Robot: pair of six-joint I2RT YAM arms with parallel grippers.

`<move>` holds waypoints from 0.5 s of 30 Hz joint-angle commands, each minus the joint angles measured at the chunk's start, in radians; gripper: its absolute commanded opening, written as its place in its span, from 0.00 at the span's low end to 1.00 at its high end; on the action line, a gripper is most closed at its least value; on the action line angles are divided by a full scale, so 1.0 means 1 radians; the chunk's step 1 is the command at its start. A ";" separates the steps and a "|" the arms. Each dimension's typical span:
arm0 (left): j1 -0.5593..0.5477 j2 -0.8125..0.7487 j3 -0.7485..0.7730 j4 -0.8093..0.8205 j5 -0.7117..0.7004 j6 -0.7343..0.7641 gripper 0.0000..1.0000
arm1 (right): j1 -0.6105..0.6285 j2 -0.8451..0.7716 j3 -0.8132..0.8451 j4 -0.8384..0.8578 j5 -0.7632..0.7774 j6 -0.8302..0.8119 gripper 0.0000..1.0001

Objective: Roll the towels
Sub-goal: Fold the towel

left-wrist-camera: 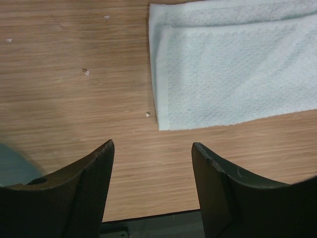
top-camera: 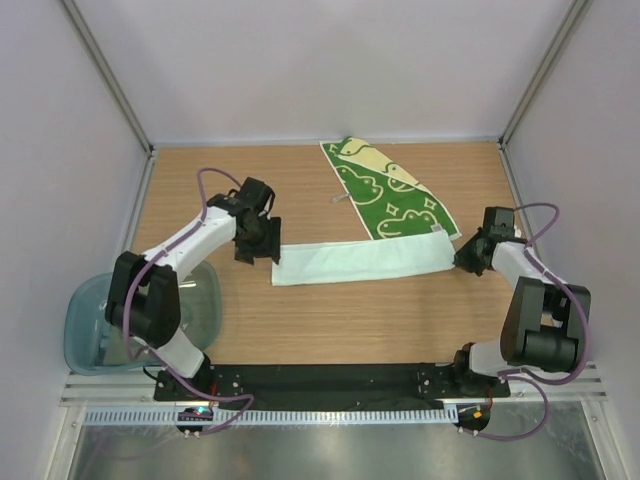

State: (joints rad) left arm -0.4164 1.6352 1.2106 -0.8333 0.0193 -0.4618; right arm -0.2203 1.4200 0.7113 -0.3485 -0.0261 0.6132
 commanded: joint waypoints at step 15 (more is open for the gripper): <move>0.005 -0.153 -0.052 -0.003 -0.130 0.028 0.66 | 0.303 -0.133 0.355 -0.191 -0.023 -0.104 0.01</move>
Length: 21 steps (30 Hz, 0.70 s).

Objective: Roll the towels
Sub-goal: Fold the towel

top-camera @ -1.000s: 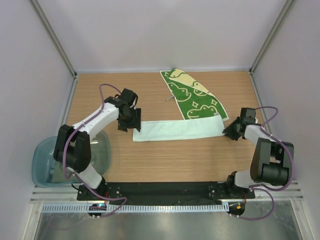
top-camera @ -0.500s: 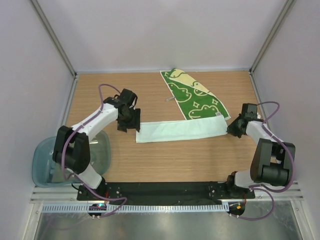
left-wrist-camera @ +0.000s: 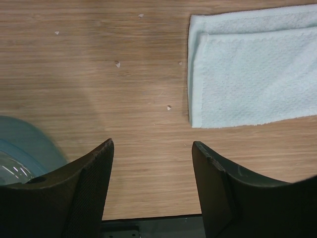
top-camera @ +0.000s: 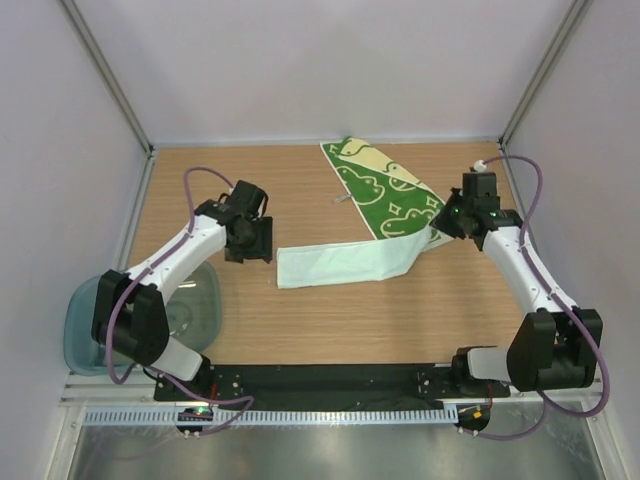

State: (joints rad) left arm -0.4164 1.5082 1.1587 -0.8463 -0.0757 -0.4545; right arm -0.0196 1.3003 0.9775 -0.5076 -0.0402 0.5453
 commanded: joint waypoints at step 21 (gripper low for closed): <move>0.024 -0.080 -0.044 0.044 -0.004 -0.030 0.67 | 0.717 0.299 0.431 0.011 0.123 0.045 0.01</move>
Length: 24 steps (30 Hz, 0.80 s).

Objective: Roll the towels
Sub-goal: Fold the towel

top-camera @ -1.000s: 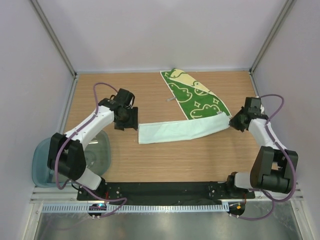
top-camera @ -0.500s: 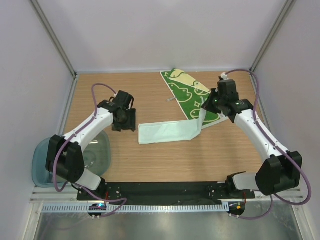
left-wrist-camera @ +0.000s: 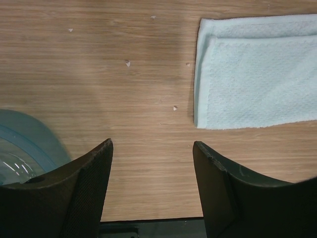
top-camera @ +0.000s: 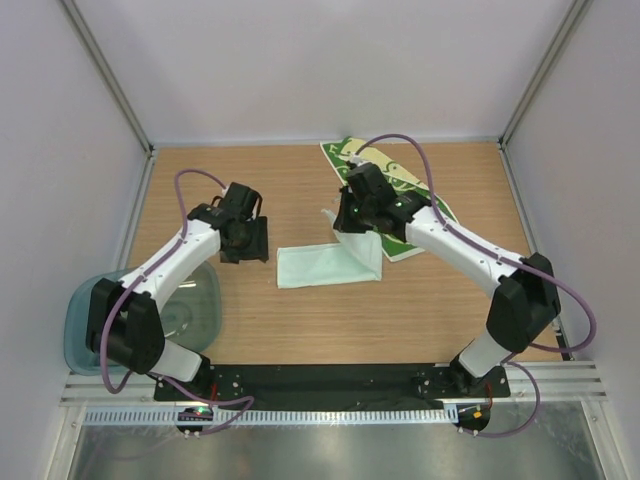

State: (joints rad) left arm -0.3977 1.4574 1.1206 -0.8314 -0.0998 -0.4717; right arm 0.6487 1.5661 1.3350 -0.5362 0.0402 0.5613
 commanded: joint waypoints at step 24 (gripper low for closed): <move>0.039 -0.026 -0.013 0.026 0.005 -0.022 0.67 | 0.278 0.290 0.167 0.114 0.044 0.086 0.01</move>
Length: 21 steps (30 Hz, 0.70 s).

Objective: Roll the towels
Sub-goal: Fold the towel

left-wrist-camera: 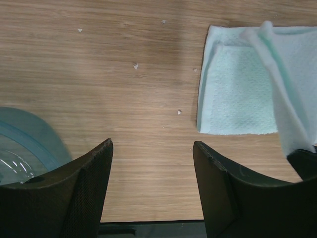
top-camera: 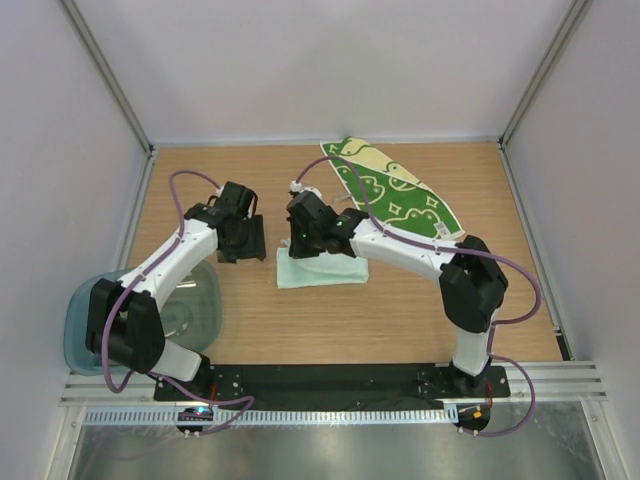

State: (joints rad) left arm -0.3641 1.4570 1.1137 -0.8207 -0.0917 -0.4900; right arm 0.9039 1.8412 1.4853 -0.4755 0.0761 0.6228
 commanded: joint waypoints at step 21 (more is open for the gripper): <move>0.007 -0.009 -0.006 0.012 -0.020 -0.004 0.67 | 0.067 0.119 -0.007 0.104 -0.018 0.048 0.60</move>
State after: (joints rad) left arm -0.3641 1.4570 1.1137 -0.8207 -0.0952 -0.4900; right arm 0.9668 2.0106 1.4528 -0.3996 0.0425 0.6647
